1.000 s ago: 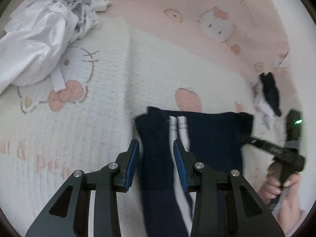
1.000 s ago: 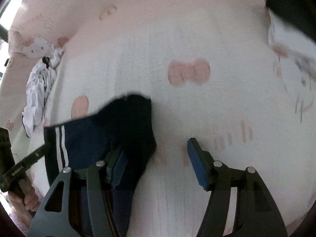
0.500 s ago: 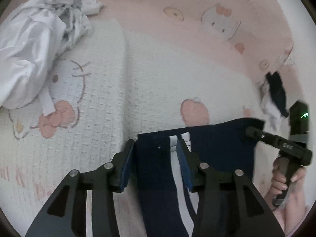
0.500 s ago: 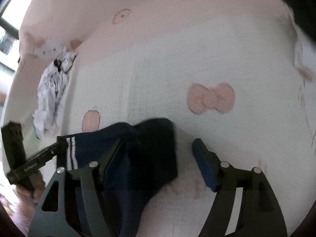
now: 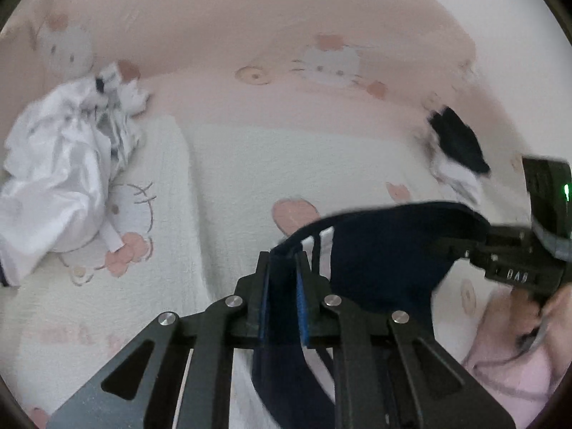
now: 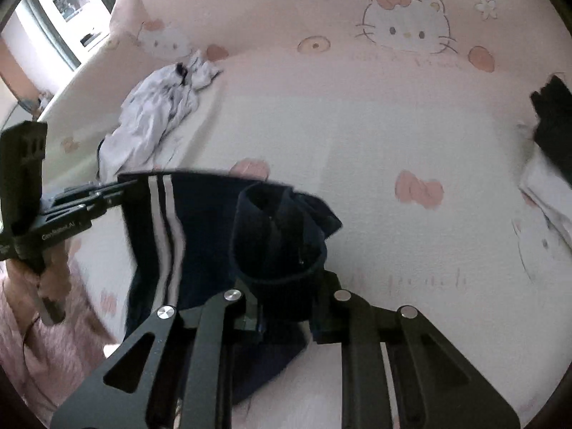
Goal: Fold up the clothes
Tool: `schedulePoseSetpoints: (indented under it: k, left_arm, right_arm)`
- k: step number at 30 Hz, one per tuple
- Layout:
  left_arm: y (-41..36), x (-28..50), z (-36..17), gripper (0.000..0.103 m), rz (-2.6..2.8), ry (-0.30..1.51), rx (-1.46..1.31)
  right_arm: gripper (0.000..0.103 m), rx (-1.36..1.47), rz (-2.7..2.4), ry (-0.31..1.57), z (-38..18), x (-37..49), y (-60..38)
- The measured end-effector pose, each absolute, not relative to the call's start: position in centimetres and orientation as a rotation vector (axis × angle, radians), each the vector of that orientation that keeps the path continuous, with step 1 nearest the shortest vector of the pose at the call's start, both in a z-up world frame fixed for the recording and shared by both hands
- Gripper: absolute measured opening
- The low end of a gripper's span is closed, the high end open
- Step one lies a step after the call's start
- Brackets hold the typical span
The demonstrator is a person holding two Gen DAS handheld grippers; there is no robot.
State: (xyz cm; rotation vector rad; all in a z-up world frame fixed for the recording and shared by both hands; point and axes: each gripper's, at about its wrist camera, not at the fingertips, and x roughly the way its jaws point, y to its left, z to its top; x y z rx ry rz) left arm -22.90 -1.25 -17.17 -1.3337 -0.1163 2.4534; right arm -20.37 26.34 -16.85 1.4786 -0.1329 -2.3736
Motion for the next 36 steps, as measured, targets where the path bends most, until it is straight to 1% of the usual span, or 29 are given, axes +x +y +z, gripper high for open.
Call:
schedulePoseSetpoints:
  k: [3, 7, 9, 11, 13, 14, 15, 17, 18, 19, 20, 22, 25, 27, 29, 31, 34, 35, 36]
  left_arm:
    - [-1.3, -19.7, -16.9, 0.013, 2.429, -0.018, -1.348]
    - [-1.4, -15.7, -17.1, 0.011, 2.402, 0.111, -1.390]
    - [-1.6, -14.6, -17.7, 0.011, 2.394, 0.132, -1.430]
    - [-1.8, -13.7, -18.4, 0.011, 2.384, 0.149, -1.480]
    - [-2.1, -13.0, -19.2, 0.011, 2.353, 0.152, -1.542]
    - [-2.3, -12.9, -19.7, 0.011, 2.327, 0.136, -1.574]
    - [-2.5, -12.9, -20.0, 0.012, 2.311, 0.110, -1.599]
    - [-3.4, -13.0, -20.2, 0.014, 2.280, 0.027, -1.642]
    - [-4.0, -13.2, -20.3, 0.021, 2.264, -0.032, -1.665]
    - [-4.6, -13.2, -20.1, 0.032, 2.251, -0.100, -1.665]
    - [-5.3, -13.1, -19.9, 0.036, 2.238, -0.170, -1.659]
    - [-7.0, -12.9, -18.8, 0.039, 2.212, -0.346, -1.590]
    - [-9.2, -13.1, -16.9, 0.043, 2.234, -0.555, -1.444]
    - [-9.3, -13.9, -16.8, 0.043, 2.227, -0.614, -1.426]
    - [-8.5, -15.1, -17.5, 0.043, 2.225, -0.587, -1.475]
    - [-7.3, -16.2, -18.8, 0.044, 2.204, -0.568, -1.549]
    - [-6.3, -17.4, -22.0, 0.049, 2.067, -0.688, -1.667]
    - [-6.1, -17.5, -22.8, 0.049, 2.043, -0.712, -1.693]
    - [-5.8, -17.4, -23.5, 0.049, 2.052, -0.697, -1.726]
  right_arm:
    - [0.017, 1.463, -2.379, -0.109, -15.9, -16.5, 25.7]
    - [0.017, 1.500, -2.366, -0.114, -16.9, -13.5, 24.7]
    - [0.017, 1.540, -2.354, -0.099, -17.8, -12.1, 24.5]
    - [0.017, 1.588, -2.333, -0.045, -18.9, -10.9, 24.2]
    - [0.018, 1.648, -2.303, -0.018, -19.9, -10.1, 24.0]
    - [0.024, 1.681, -2.285, -0.018, -20.4, -9.9, 24.0]
    - [0.034, 1.692, -2.285, -0.046, -20.3, -9.8, 24.3]
    - [0.049, 1.714, -2.284, -0.102, -20.3, -9.6, 25.1]
    - [0.050, 1.725, -2.284, -0.130, -20.2, -9.5, 25.4]
    - [0.051, 1.732, -2.281, -0.160, -20.2, -9.4, 25.8]
    - [0.051, 1.697, -2.262, -0.214, -19.8, -9.2, 26.2]
    - [0.052, 1.601, -2.243, -0.292, -18.3, -8.5, 27.0]
    - [0.054, 1.457, -2.268, -0.408, -16.0, -8.3, 28.3]
    - [0.054, 1.367, -2.295, -0.484, -14.5, -8.3, 29.3]
    - [0.056, 1.279, -2.322, -0.558, -13.1, -8.5, 30.2]
    - [0.060, 1.357, -2.437, -0.560, -13.7, -11.0, 30.4]
    - [0.060, 1.504, -2.431, -0.540, -16.3, -14.0, 29.6]
    - [0.059, 1.577, -2.399, -0.547, -17.9, -14.9, 29.2]
    - [0.059, 1.632, -2.382, -0.547, -19.0, -15.2, 29.1]
